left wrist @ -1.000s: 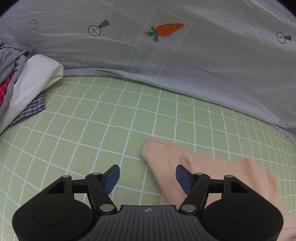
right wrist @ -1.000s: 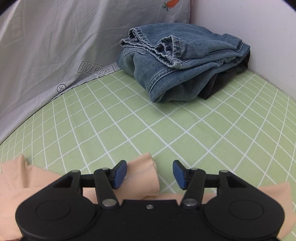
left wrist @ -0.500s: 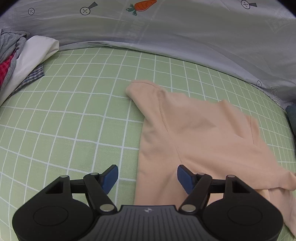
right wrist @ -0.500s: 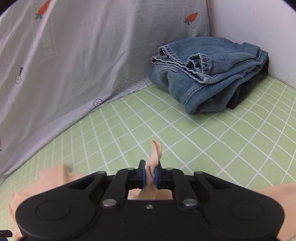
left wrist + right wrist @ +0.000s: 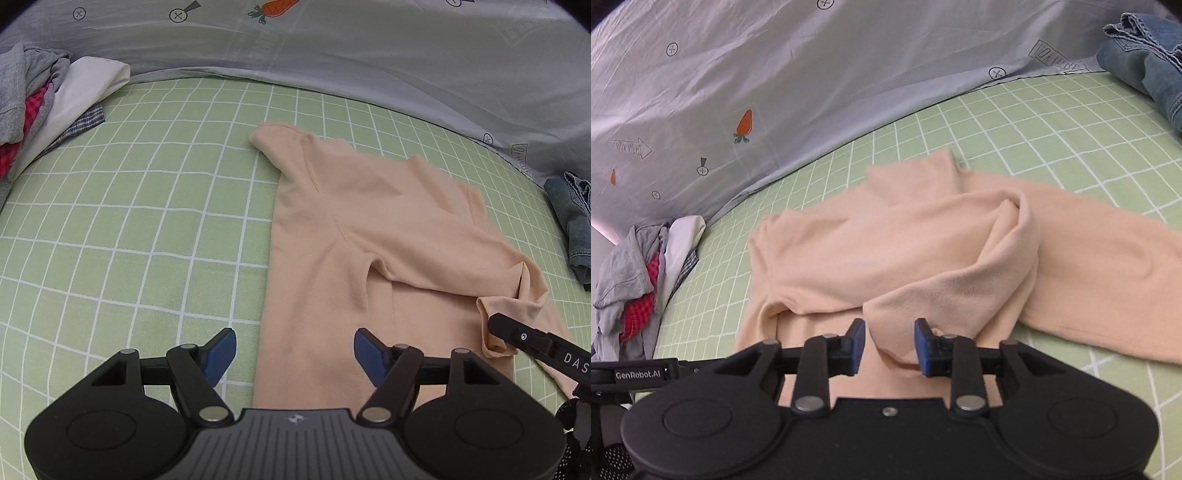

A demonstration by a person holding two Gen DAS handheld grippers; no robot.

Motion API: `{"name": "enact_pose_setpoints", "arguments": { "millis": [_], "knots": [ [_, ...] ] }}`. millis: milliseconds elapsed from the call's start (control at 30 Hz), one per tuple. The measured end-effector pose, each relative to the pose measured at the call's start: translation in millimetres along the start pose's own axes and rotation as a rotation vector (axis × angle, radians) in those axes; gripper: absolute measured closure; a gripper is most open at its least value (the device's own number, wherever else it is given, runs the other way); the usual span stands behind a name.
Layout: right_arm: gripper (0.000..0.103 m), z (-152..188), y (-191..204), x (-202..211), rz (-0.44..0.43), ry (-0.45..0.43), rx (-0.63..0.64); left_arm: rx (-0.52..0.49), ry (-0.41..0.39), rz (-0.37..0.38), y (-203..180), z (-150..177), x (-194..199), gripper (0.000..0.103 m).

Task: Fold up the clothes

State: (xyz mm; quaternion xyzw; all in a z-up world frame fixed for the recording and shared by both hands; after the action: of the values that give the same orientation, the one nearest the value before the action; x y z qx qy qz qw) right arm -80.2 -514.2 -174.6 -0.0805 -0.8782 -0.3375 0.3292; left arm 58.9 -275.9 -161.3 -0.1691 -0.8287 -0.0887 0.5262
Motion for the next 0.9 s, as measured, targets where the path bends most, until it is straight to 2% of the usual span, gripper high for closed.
{"name": "enact_pose_setpoints", "arguments": {
  "millis": [67, 133, 167, 233, 367, 500, 567, 667, 700, 733, 767, 800, 833, 900],
  "knots": [
    [0.024, -6.6, -10.1, 21.2, 0.051, -0.080, 0.001, -0.014, -0.006, 0.007, -6.1, -1.0, 1.2, 0.032],
    [0.008, -16.1, -27.0, 42.1, 0.151, -0.172, 0.010, -0.034, -0.013, 0.020, -16.7, -3.1, 2.0, 0.032],
    [0.005, -20.2, -36.9, 50.3, 0.208, -0.208, 0.014, -0.050, -0.016, 0.028, -24.0, -5.0, 2.0, 0.032],
    [0.004, -23.3, -61.8, 58.9, 0.325, -0.227, 0.010, -0.086, -0.024, 0.045, -39.1, -9.6, 1.9, 0.032],
    [0.004, -18.6, -118.3, 69.5, 0.547, -0.195, -0.028, -0.177, -0.058, 0.115, -82.4, -18.7, 3.1, 0.032],
    [0.003, -7.6, -156.7, 78.8, 0.624, -0.170, -0.056, -0.265, -0.072, 0.205, -130.9, -26.2, -0.4, 0.032],
    [0.003, -1.8, -171.7, 80.7, 0.647, -0.151, -0.057, -0.298, -0.076, 0.228, -148.9, -26.0, -4.5, 0.032],
    [0.000, 4.0, -182.5, 82.3, 0.638, -0.168, -0.073, -0.330, -0.052, 0.234, -169.1, -23.9, -16.2, 0.034],
    [0.000, 4.6, -182.8, 81.6, 0.640, -0.173, -0.064, -0.338, -0.044, 0.231, -173.9, -22.5, -19.5, 0.040],
    [0.000, 4.9, -182.0, 80.6, 0.643, -0.177, -0.049, -0.346, -0.037, 0.228, -178.0, -21.0, -22.0, 0.054],
    [0.000, 5.0, -180.5, 79.3, 0.641, -0.184, -0.031, -0.350, -0.029, 0.223, -180.3, -19.4, -23.7, 0.062],
    [0.000, 5.4, -180.2, 78.7, 0.638, -0.197, -0.020, -0.352, -0.020, 0.218, -181.8, -17.6, -25.1, 0.083],
    [0.000, 6.7, -179.9, 78.7, 0.636, -0.214, -0.010, -0.344, -0.018, 0.220, -180.9, -16.1, -24.3, 0.099],
    [0.000, 10.0, -179.1, 79.0, 0.633, -0.251, 0.011, -0.318, -0.022, 0.233, -177.0, -13.2, -20.7, 0.099]
  ]
}}
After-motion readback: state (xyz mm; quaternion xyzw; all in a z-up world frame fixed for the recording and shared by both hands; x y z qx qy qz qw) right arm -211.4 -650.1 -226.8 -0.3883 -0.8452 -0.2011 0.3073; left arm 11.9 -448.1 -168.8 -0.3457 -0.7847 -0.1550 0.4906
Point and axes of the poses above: each gripper's, at about its wrist camera, not at the fingertips, and x roughly against the way its jaws point, y to its left, z to its underside, the point moved 6 cm from there along -x, roughly the way its jaws point, and after that the axes turned 8 degrees about -z, right-handed, at the moved point
